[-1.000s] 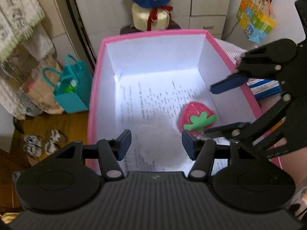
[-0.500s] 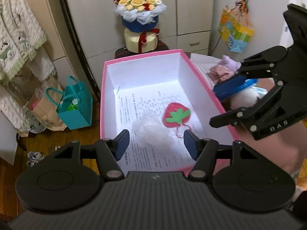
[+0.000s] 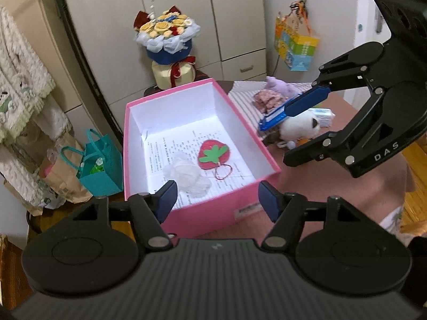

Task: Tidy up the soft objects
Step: 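Withdraw both tools from the box back toward the remaining toys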

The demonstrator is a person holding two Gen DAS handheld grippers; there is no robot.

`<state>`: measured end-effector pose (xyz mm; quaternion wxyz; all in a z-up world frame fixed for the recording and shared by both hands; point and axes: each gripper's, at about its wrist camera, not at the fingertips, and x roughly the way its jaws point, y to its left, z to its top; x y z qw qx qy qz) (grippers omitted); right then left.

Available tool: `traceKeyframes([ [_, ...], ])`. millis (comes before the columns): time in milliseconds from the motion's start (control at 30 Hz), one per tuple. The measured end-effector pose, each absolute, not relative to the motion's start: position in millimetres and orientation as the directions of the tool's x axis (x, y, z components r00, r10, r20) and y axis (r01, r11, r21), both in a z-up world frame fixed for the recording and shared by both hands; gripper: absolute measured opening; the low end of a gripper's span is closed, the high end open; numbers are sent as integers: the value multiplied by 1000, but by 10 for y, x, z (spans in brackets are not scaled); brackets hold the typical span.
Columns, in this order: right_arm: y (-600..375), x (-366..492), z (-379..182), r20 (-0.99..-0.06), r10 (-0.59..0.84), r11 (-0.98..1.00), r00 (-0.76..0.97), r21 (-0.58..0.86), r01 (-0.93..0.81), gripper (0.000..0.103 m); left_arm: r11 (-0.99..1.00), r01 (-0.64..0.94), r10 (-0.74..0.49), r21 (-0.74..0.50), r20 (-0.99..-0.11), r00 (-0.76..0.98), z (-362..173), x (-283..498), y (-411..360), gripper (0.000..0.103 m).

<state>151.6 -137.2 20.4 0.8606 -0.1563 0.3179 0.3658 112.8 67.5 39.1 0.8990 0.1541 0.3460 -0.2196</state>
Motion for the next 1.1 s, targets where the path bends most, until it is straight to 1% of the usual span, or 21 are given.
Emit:
traceKeyframes([
  [400, -1764, 1037, 228, -625, 531, 709, 572, -43, -704, 75, 804, 576, -334, 148, -688, 644, 386, 741, 372, 77],
  [567, -2100, 877, 119, -604, 521, 748, 603, -16, -663, 78, 774, 618, -370, 138, -693, 619, 305, 672, 167, 77],
  [733, -2464, 737, -45, -593, 492, 793, 637, 5, -609, 79, 760, 637, -410, 126, -668, 621, 118, 658, -57, 79],
  [933, -2788, 708, -282, -603, 455, 840, 655, 46, -541, 80, 754, 654, -448, 59, -683, 577, -144, 778, -334, 79],
  [1100, -3045, 779, -455, -587, 412, 875, 697, 41, -483, 80, 752, 659, -472, 25, -678, 564, -321, 924, -553, 79],
])
